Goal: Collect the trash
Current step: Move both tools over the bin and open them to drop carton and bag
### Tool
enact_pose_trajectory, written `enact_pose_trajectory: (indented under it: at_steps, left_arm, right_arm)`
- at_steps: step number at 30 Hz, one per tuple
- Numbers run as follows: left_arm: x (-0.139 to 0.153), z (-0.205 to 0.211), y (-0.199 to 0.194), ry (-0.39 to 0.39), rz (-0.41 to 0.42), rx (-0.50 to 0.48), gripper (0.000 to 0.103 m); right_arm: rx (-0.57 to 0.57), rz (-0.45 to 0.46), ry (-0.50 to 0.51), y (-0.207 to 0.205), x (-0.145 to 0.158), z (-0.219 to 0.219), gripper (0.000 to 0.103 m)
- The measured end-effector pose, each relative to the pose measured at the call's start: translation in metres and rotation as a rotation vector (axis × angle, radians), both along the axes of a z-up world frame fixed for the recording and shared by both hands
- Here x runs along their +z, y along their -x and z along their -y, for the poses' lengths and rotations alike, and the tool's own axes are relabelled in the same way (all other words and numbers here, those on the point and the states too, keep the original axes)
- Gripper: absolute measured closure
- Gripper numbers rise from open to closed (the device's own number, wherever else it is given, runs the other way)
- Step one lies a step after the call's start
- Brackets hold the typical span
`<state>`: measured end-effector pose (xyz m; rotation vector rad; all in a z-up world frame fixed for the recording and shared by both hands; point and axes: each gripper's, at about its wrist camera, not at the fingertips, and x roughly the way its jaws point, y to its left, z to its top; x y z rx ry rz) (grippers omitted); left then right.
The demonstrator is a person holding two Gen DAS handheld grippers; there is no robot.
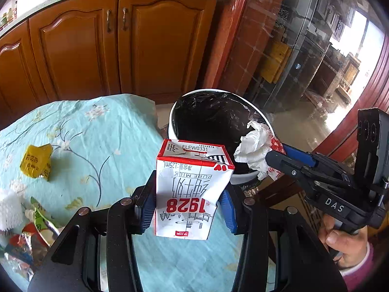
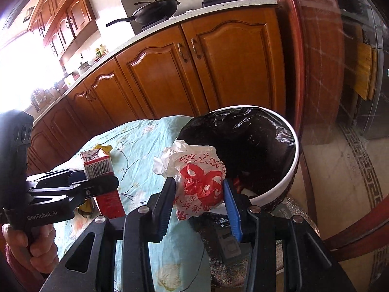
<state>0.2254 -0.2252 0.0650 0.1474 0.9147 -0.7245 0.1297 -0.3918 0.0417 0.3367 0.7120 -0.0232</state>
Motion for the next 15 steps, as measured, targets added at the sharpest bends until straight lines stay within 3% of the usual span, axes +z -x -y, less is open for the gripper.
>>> enact_pose_trajectory:
  at_steps: [15]
  left_arm:
    - [-0.001,0.075,-0.044,-0.068,-0.054,-0.070,0.058]
  right_arm:
    - [-0.046,-0.042,0.021,-0.025,0.001,0.047,0.062]
